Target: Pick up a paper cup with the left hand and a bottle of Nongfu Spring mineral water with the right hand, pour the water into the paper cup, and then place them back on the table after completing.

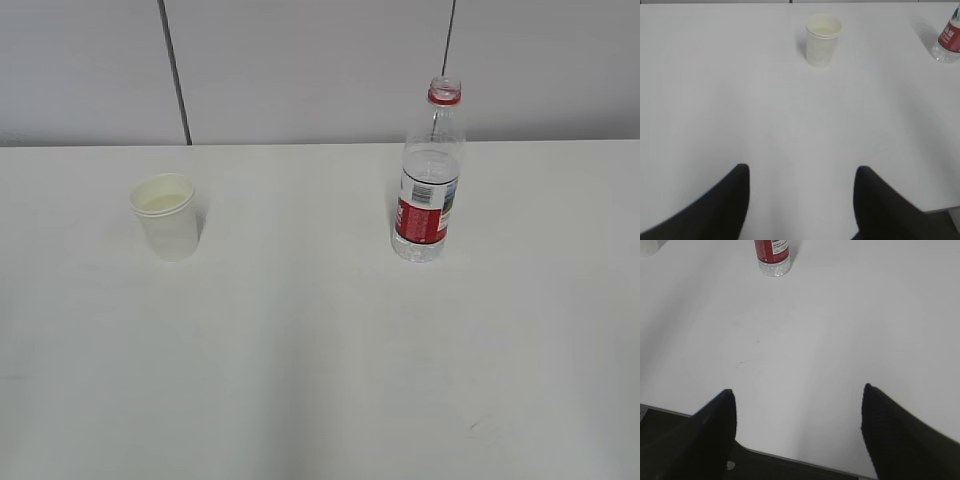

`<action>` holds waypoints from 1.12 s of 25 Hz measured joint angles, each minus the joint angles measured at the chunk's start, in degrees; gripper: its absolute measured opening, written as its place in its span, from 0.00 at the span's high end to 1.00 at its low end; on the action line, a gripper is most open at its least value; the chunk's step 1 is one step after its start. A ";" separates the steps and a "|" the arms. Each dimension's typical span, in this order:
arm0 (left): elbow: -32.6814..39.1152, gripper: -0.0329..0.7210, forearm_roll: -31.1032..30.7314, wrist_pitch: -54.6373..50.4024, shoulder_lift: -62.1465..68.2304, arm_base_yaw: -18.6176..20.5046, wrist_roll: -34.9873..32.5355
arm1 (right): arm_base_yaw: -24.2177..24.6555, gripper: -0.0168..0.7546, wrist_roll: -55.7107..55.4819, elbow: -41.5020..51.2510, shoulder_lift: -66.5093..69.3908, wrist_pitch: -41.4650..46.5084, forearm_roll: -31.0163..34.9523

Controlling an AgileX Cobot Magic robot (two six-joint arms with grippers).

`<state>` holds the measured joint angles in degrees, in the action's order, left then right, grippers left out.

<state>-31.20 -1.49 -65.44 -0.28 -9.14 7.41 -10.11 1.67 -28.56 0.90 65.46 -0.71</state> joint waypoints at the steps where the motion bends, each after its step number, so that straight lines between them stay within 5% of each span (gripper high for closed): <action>1: 0.53 0.41 0.00 0.98 -0.04 0.00 0.00 | 0.00 0.24 0.00 0.00 0.00 0.00 0.00; 28: 1.11 0.45 -1.93 2.11 -0.04 -0.01 -0.05 | 0.00 0.24 0.00 0.07 -1.90 0.00 -3.82</action>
<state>-30.09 -3.42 -63.33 -0.32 -9.16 7.36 -10.11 1.67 -28.49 -1.00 65.46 -4.54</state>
